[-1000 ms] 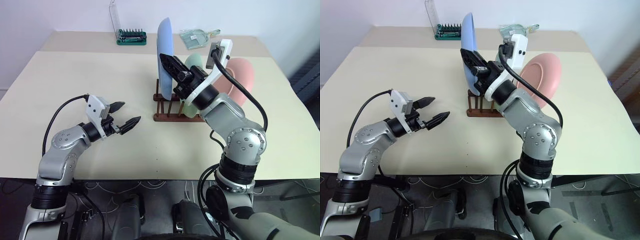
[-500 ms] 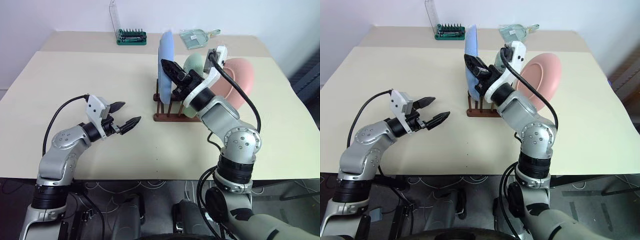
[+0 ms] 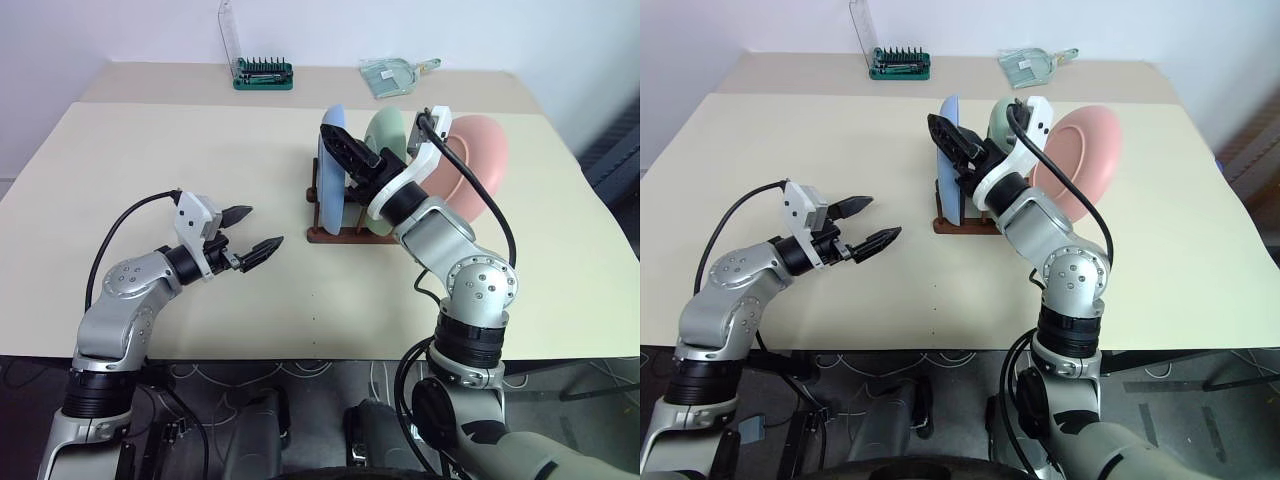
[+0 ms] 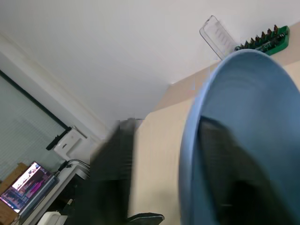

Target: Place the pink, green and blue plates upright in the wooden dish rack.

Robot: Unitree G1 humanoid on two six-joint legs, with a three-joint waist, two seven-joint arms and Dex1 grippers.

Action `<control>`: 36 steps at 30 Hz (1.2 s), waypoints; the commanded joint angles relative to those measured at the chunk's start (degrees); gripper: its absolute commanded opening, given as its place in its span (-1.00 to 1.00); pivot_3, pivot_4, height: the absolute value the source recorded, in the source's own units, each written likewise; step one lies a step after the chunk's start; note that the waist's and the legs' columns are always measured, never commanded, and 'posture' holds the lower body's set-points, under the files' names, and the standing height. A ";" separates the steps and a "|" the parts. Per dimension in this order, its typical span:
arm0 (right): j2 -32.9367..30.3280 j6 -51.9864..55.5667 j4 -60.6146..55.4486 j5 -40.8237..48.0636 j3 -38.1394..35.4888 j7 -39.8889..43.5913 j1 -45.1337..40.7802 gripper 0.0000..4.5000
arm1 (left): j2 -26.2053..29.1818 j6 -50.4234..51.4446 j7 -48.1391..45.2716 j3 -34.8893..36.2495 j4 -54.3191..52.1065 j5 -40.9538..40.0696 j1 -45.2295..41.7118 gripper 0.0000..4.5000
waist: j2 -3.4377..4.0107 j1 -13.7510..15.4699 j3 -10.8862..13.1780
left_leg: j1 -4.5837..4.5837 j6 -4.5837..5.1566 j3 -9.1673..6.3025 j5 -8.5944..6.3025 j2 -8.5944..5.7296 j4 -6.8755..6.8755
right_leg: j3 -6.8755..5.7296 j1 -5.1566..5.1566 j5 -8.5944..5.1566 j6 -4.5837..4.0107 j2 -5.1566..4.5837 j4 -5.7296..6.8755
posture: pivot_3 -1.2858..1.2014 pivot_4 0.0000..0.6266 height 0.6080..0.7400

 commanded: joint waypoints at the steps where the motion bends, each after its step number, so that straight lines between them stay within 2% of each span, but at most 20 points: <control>1: -0.34 -1.14 -1.12 0.93 0.35 -0.07 -0.44 0.95 | -0.15 -1.28 -0.15 -0.12 -1.57 0.08 0.00 1.00 | 0.00 0.00 0.00 | 0.00 0.00 0.00 0.00 0.00 0.00 | 0.00 0.00 0.00 0.00 0.00 0.00 | 0.03 -0.52 0.88; 11: -5.98 -1.42 -4.22 -1.49 2.94 2.58 -3.23 0.98 | -0.30 -1.04 -0.13 -0.37 -1.56 -0.06 -0.26 1.00 | 0.03 -0.01 0.02 | 0.00 0.05 0.00 -0.03 0.00 -0.01 | 0.00 -0.02 0.00 0.00 -0.01 -0.01 | 0.03 -0.52 0.88; 20: -19.40 -2.97 -10.23 -9.22 7.88 10.78 -7.29 0.98 | -0.69 -0.52 0.13 -1.03 -1.87 -0.16 -1.03 1.00 | 0.05 0.09 0.03 | -0.01 0.16 0.01 -0.09 0.00 -0.01 | 0.01 -0.03 0.00 0.00 -0.02 -0.02 | 0.03 -0.52 0.88; 22: -23.19 -2.85 -11.58 -9.01 5.34 12.09 -7.33 0.75 | -0.71 -0.68 0.15 -1.21 -2.04 -0.16 -0.86 1.00 | 0.04 0.16 0.03 | -0.02 0.19 0.01 -0.11 -0.01 -0.01 | 0.01 -0.03 0.00 0.00 -0.03 -0.02 | 0.03 -0.52 0.88; 24: -29.04 -2.26 -12.50 -9.45 2.32 14.11 -6.43 0.42 | -0.71 -0.80 0.05 -1.33 -2.07 -0.18 -0.69 1.00 | 0.04 0.37 0.03 | -0.03 0.19 0.01 -0.11 -0.01 0.00 | 0.00 -0.01 0.00 0.00 -0.04 -0.06 | 0.03 -0.52 0.88; 27: -38.87 -1.46 -12.66 -11.05 -2.63 17.24 -3.12 -0.31 | -0.79 -0.93 -0.57 -1.67 -1.63 -0.32 -0.75 1.00 | 0.04 0.59 0.03 | -0.04 0.27 0.01 -0.16 -0.03 0.02 | -0.01 0.06 0.00 0.00 -0.08 -0.15 | 0.03 -0.52 0.88; 30: -51.95 -0.82 -15.25 -15.48 -4.97 24.05 6.31 -0.98 | -1.27 -1.94 -2.00 -2.65 0.37 -0.06 -1.53 1.00 | 0.05 0.71 0.03 | -0.03 0.35 0.02 -0.21 -0.04 0.03 | -0.01 0.12 0.00 0.01 -0.10 -0.23 | 0.03 -0.52 0.88; 33: -58.47 -1.24 -16.96 -18.30 -5.55 27.32 13.36 -0.98 | -1.72 -2.99 -3.08 -3.17 2.33 0.38 -2.41 1.00 | 0.17 0.18 0.06 | -0.01 0.37 0.03 -0.22 -0.03 0.00 | -0.01 0.13 0.00 0.01 -0.08 -0.26 | 0.03 -0.52 0.88; 36: -62.41 -1.97 -18.48 -21.81 -4.81 29.70 19.32 -0.98 | -2.20 -4.11 -4.11 -3.79 4.17 0.74 -3.27 1.00 | 0.27 0.02 0.05 | 0.06 0.38 0.03 -0.22 0.03 0.02 | 0.01 0.12 0.01 -0.02 -0.03 -0.16 | 0.03 -0.52 0.88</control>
